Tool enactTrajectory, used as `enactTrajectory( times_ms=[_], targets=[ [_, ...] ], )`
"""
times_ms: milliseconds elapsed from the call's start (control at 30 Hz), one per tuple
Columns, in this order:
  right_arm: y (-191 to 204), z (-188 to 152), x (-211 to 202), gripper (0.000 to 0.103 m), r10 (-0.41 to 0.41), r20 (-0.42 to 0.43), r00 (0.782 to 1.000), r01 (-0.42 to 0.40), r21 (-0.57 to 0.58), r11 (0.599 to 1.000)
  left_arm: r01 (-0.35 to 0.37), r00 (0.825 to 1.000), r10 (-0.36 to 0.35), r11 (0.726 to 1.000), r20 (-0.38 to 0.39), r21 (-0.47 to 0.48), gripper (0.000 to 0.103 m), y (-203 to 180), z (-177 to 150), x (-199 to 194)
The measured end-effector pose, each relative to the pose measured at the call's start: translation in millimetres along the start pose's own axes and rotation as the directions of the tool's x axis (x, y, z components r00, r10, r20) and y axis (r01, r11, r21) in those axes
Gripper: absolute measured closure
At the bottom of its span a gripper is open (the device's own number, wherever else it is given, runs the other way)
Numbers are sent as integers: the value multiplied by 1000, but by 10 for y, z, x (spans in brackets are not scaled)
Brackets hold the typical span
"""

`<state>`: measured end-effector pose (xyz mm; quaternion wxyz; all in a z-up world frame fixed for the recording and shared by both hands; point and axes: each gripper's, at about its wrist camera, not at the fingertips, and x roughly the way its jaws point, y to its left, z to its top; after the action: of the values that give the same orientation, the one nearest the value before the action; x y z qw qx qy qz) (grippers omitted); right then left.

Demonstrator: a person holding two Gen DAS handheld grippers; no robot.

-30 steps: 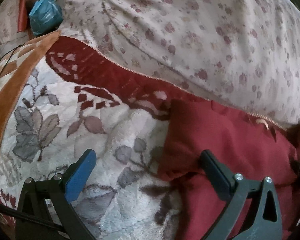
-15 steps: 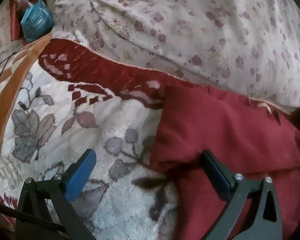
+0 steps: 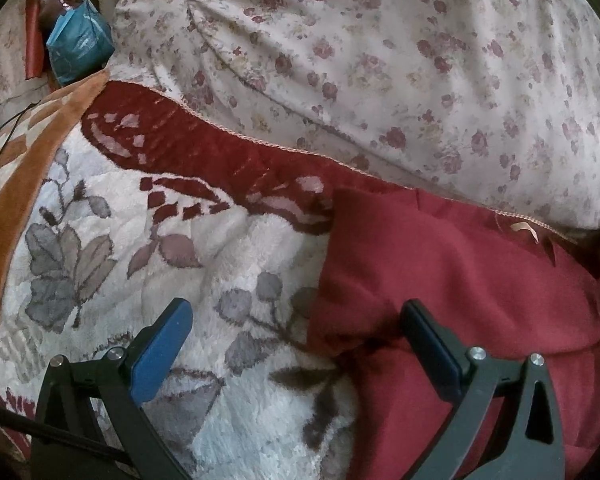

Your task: Fold small clothes

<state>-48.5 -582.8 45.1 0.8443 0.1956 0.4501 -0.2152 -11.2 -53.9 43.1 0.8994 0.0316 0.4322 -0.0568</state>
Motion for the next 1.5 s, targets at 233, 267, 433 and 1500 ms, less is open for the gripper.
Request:
enactTrajectory(
  times_ms=[233, 267, 433, 1500],
  targets=[
    [-62, 124, 192, 93, -28, 1, 1000, 28, 13, 1000, -16, 1000, 16, 999, -5, 44, 0, -71, 12, 72],
    [-62, 117, 156, 94, -17, 9, 1000, 17, 4, 1000, -17, 1000, 17, 999, -5, 47, 0, -75, 12, 73],
    [4, -5, -318, 95, 97, 67, 993, -96, -26, 995, -31, 999, 31, 998, 11, 56, 0, -86, 3, 35],
    [1227, -2142, -1265, 32, 485, -205, 850, -527, -346, 776, 227, 974, -226, 965, -21, 133, 0, -635, -144, -515]
  ],
)
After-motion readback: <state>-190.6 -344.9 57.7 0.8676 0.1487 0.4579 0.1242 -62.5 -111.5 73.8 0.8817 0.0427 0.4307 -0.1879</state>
